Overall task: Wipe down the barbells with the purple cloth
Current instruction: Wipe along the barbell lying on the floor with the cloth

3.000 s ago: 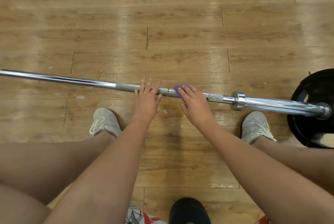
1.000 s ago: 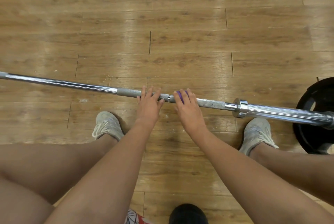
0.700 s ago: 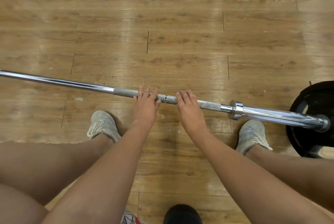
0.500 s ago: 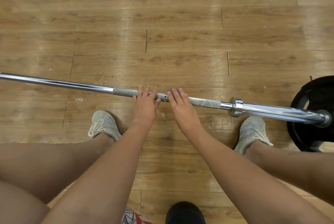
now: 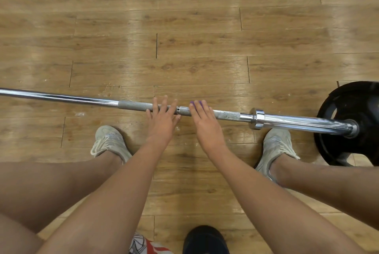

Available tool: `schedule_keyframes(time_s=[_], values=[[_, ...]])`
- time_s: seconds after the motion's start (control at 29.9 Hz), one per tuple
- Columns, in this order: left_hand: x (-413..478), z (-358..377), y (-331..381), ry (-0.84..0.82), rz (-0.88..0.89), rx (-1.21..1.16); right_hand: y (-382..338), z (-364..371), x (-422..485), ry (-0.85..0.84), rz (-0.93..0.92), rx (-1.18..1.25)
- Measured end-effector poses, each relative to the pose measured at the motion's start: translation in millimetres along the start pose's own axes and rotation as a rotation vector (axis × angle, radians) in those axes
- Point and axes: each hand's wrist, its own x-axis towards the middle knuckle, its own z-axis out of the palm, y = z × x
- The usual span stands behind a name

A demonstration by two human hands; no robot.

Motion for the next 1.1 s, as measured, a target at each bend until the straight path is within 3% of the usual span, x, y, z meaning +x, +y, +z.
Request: schedule_keyframes(time_s=[0.2,0.43,0.64,1.1], values=[[-1,-2,6,-0.017,-0.017,-0.028,-12,-4,-6,-0.029,0.146,0.065],[2,-10,13,-0.1,-0.04,-0.032,-22,-11,-8,-0.136,0.073,0.041],[-8,-4,9,0.001,-0.025,-0.056,-29,-11,-15,-0.148,0.1,0.028],[-45,12,5,0.052,-0.026,-0.06,-38,2,-41,-0.124,0.133,0.142]])
